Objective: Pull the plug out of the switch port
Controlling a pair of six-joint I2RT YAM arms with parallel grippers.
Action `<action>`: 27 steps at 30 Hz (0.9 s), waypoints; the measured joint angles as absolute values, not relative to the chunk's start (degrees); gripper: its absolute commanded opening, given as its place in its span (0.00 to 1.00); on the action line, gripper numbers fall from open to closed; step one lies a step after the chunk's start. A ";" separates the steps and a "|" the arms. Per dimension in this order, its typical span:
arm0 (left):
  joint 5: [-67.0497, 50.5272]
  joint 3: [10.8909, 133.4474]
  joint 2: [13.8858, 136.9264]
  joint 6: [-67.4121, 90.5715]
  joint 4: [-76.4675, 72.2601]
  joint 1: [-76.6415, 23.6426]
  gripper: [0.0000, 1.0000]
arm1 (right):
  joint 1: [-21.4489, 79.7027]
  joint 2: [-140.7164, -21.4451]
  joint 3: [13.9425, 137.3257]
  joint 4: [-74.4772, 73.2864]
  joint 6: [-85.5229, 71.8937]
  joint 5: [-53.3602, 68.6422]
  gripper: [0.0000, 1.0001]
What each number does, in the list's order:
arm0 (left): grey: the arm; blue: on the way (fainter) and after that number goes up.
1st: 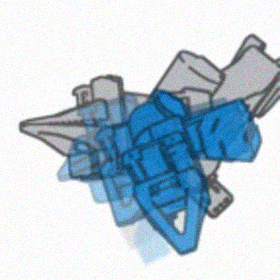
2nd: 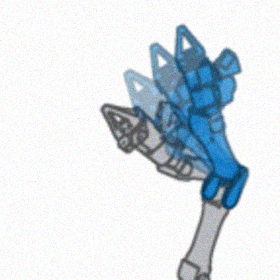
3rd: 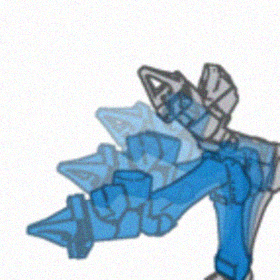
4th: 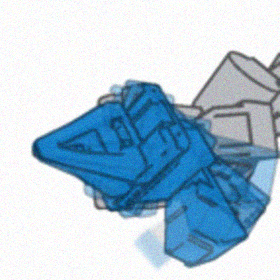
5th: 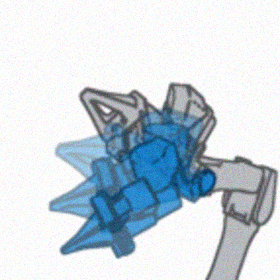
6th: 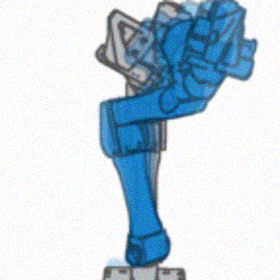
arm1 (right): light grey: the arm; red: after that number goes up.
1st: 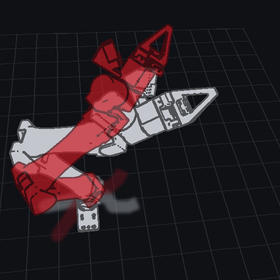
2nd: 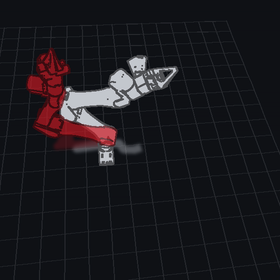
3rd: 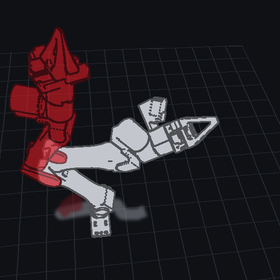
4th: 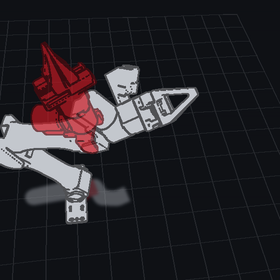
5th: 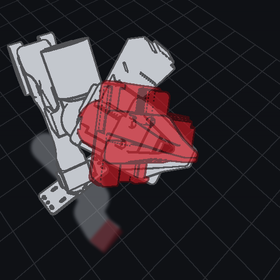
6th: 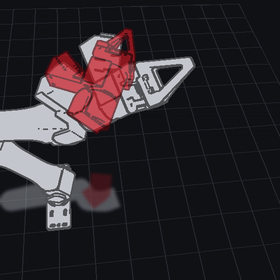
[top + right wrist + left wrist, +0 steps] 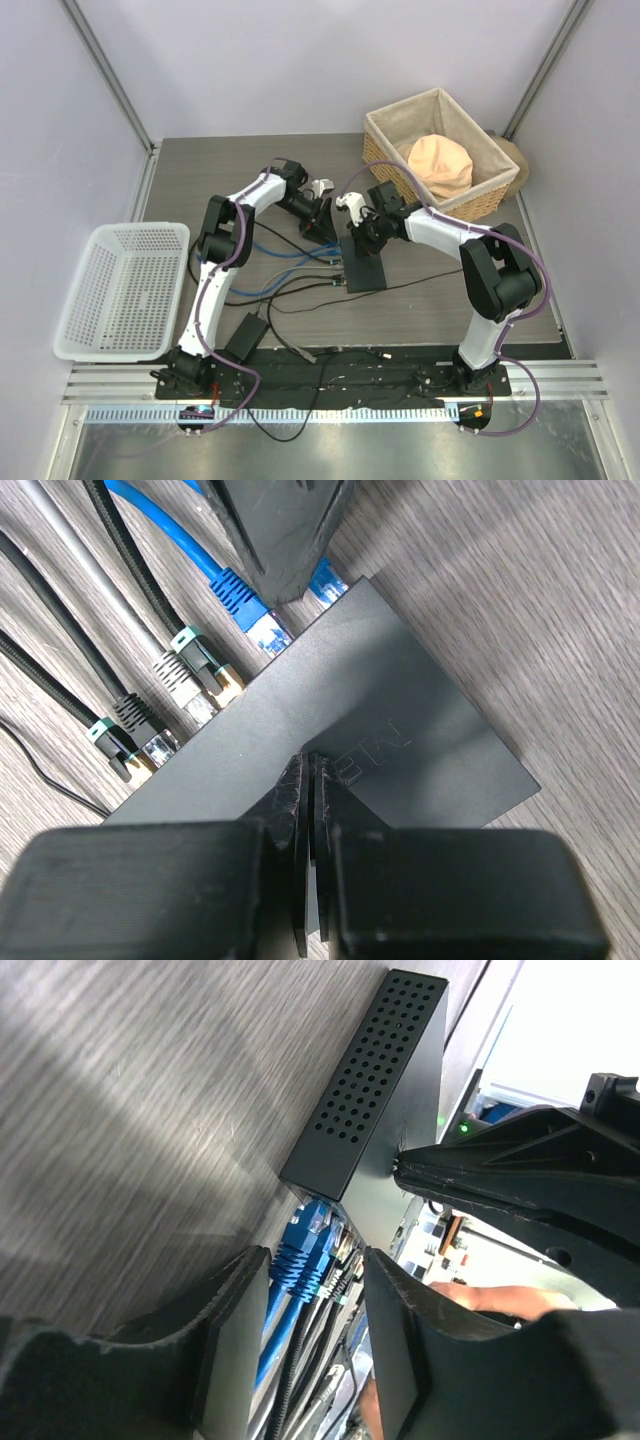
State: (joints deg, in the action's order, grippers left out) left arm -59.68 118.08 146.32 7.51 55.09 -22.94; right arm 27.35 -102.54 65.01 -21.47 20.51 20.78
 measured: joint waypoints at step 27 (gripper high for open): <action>-49.19 113.36 139.85 9.63 42.59 -23.35 0.56 | 27.16 -102.08 64.60 -21.56 21.30 20.23 0.01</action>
State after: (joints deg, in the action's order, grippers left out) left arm -49.19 113.36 139.85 9.63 42.59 -23.35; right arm 27.16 -102.08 64.60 -21.56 21.30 20.23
